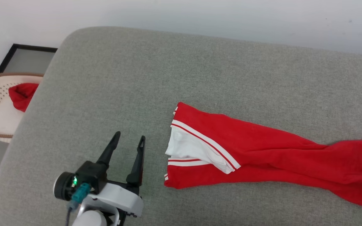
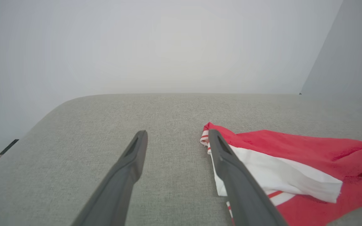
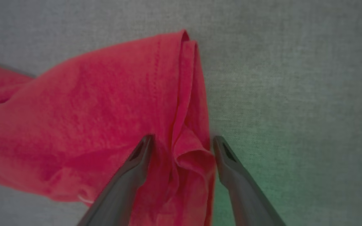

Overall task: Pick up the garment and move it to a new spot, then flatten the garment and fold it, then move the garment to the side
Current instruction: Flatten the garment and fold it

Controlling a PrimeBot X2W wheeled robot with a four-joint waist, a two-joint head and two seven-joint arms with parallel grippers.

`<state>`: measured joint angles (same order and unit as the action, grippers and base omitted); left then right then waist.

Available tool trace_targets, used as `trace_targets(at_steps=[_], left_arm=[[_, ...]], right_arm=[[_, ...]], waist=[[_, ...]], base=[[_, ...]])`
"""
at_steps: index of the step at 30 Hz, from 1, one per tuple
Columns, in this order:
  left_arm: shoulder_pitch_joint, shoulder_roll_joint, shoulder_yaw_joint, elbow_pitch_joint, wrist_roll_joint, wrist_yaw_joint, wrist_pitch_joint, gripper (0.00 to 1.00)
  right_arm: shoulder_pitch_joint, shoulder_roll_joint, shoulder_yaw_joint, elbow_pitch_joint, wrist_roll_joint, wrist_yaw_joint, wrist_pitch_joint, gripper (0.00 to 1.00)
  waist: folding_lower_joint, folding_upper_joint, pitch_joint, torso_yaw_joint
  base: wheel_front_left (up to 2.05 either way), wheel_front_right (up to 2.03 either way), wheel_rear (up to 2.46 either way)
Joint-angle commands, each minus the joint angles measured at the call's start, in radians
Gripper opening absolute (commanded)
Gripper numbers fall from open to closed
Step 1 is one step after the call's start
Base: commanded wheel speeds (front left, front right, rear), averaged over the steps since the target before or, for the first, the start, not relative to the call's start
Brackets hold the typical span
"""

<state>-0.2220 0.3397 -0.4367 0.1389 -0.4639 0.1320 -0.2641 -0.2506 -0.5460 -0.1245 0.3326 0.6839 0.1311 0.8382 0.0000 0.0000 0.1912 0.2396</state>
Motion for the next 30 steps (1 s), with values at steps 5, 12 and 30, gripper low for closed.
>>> trace_targets(at_steps=[5,12,30], left_arm=[[0.032,-0.067,0.078,0.011,0.114,-0.037,0.000,1.00],[0.045,-0.146,0.193,0.065,0.169,-0.120,0.000,1.00],[0.056,-0.225,0.362,0.062,0.302,-0.230,0.000,1.00]], right_arm=[[-0.037,0.058,-0.022,0.027,-0.037,-0.001,0.036,1.00],[-0.003,0.118,-0.005,0.043,-0.050,0.000,0.059,0.60],[-0.042,-0.001,-0.106,0.036,-0.042,-0.002,-0.114,0.00]], waist=[[0.0000,0.0000,0.020,0.000],[0.0000,0.0000,0.047,0.006],[0.0000,0.0000,0.068,-0.067]], base=[[0.00,0.00,0.00],[0.00,0.00,0.00],[0.00,0.00,0.00]])
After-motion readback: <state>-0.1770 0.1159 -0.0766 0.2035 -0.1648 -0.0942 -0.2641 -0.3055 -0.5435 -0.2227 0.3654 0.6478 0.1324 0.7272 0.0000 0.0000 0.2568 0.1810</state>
